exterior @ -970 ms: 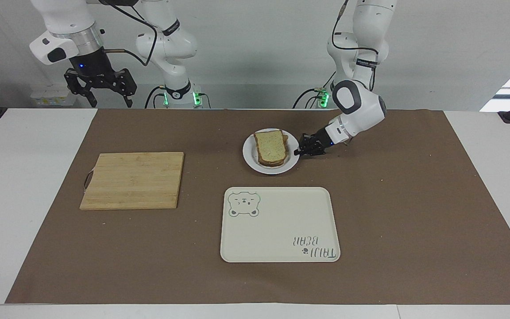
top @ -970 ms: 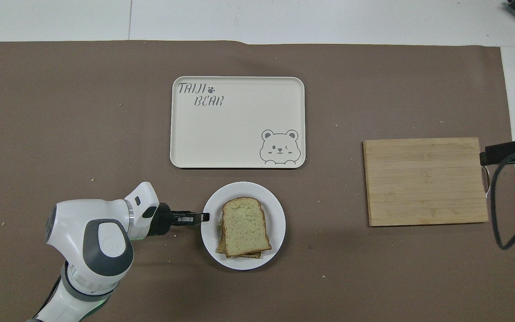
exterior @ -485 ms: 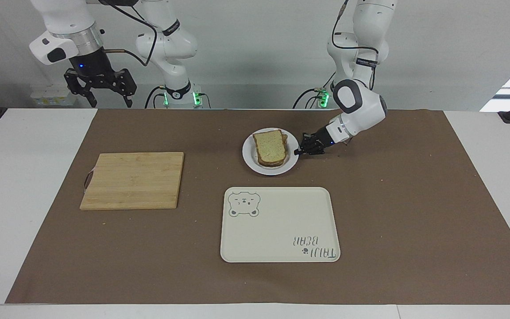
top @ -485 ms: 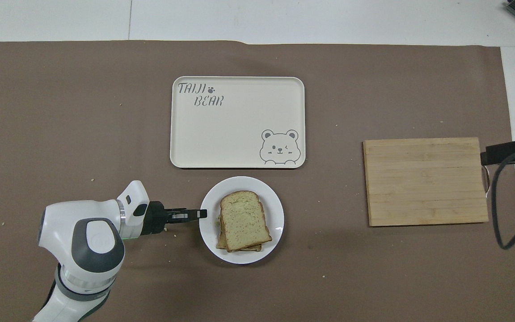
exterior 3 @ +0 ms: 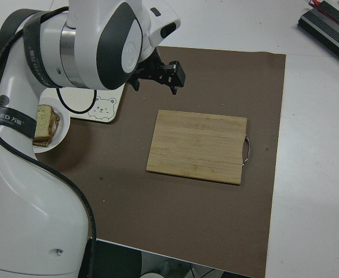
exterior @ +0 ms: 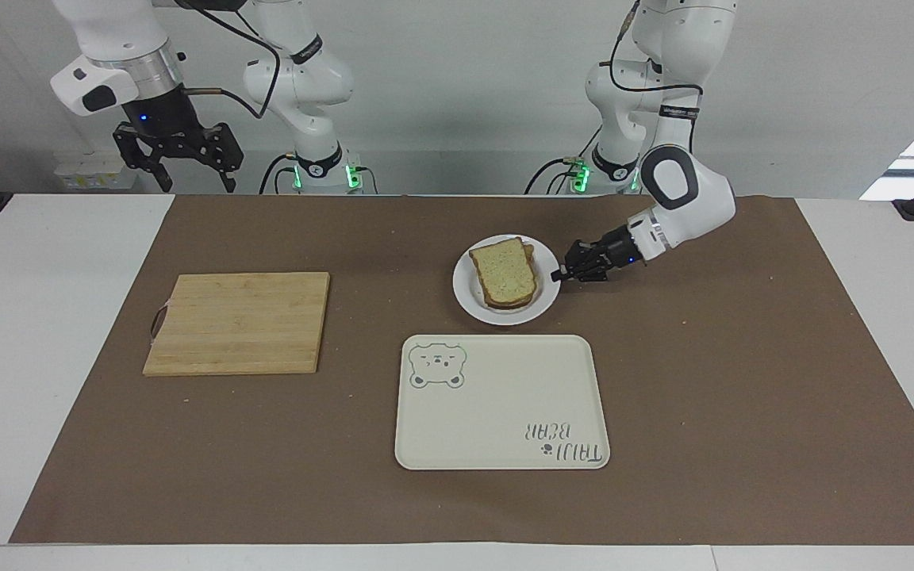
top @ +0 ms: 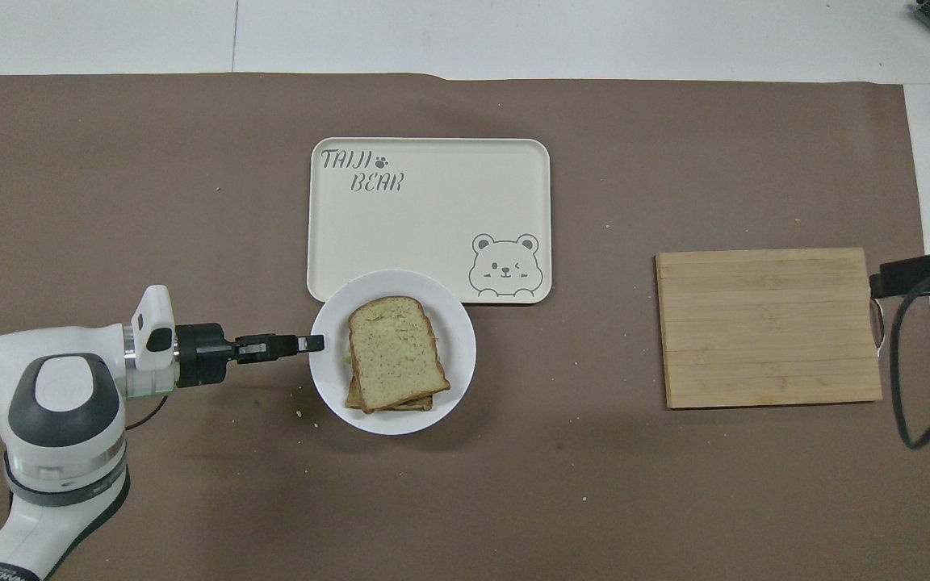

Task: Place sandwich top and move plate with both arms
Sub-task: 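Slide the plate with the left gripper onto the bear tray, then release the plate rim with the left gripper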

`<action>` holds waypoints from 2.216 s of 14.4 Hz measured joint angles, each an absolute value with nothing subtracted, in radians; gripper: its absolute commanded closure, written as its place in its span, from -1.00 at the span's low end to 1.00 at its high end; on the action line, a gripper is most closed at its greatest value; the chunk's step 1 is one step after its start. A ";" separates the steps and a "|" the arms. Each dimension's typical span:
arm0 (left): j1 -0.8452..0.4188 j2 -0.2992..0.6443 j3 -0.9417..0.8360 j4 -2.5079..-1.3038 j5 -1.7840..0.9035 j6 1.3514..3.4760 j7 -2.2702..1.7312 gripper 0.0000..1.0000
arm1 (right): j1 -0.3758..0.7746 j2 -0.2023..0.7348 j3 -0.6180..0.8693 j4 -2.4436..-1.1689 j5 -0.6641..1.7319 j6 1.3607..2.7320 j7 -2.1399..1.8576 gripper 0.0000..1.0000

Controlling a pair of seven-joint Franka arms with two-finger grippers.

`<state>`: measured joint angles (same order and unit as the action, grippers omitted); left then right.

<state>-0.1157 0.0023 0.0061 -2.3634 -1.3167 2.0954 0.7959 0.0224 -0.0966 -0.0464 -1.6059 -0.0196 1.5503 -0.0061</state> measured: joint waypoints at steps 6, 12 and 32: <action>-0.097 0.200 0.007 -2.091 -1.320 2.151 0.769 1.00 | 0.022 -0.097 -0.046 -1.606 -0.020 1.550 -0.006 -1.00; -0.097 0.463 -0.047 -1.860 -1.356 2.296 0.767 1.00 | 0.022 -0.097 -0.046 -1.606 -0.020 1.550 -0.006 -1.00; -0.131 0.382 -0.039 -1.842 -1.058 2.336 0.675 -1.00 | 0.022 -0.097 -0.046 -1.606 -0.020 1.550 -0.006 -1.00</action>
<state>-0.1311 0.3822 -0.0387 -1.8421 -1.0582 2.3365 0.6746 0.0216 -0.0966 -0.0464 -1.6059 -0.0196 1.5503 -0.0061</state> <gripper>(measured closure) 0.000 0.000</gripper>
